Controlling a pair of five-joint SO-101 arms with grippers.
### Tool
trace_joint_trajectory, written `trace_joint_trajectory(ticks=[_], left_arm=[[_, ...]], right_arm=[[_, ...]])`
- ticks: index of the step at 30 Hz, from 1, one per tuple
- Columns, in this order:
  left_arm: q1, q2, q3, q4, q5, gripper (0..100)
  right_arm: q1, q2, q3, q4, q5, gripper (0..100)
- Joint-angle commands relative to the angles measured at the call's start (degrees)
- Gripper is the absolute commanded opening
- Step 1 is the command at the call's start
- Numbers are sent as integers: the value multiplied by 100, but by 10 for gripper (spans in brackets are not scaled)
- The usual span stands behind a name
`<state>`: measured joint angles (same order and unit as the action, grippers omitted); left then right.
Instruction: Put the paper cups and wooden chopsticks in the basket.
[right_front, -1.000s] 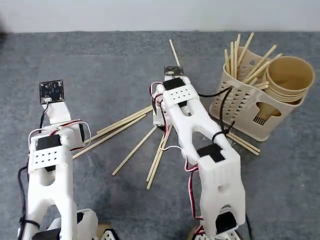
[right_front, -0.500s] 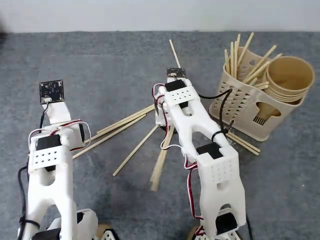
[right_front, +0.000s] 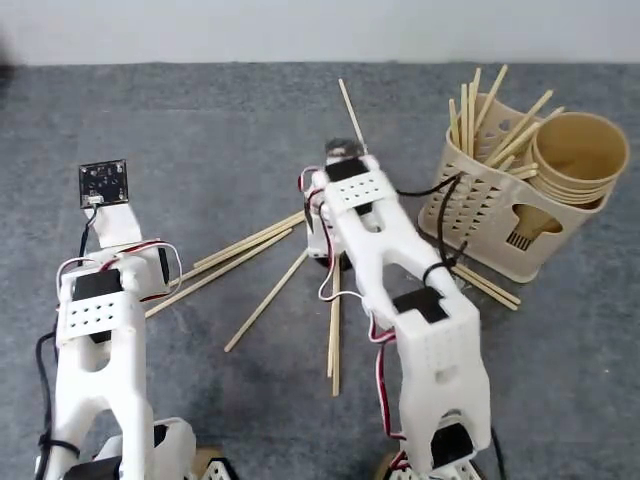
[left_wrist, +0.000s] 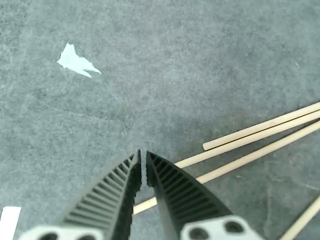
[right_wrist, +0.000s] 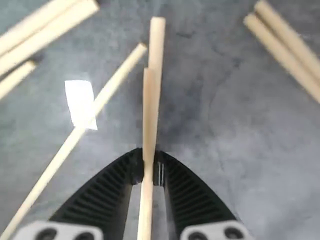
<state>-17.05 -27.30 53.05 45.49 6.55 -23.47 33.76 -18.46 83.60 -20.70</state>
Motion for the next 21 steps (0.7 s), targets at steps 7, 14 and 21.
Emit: trace_joint_trajectory(ticks=[7,14,21], left_arm=[[-53,-229,-31,-105,35,18],[-53,-229,-31,-114,35,18],[-53,-220,-31,-114,35,18]], right_arm=[[-40,-2264,-105,611,404,8],[251,-3908,-114,541,1055,8],[971,-4945,-721,-92,1679,8]])
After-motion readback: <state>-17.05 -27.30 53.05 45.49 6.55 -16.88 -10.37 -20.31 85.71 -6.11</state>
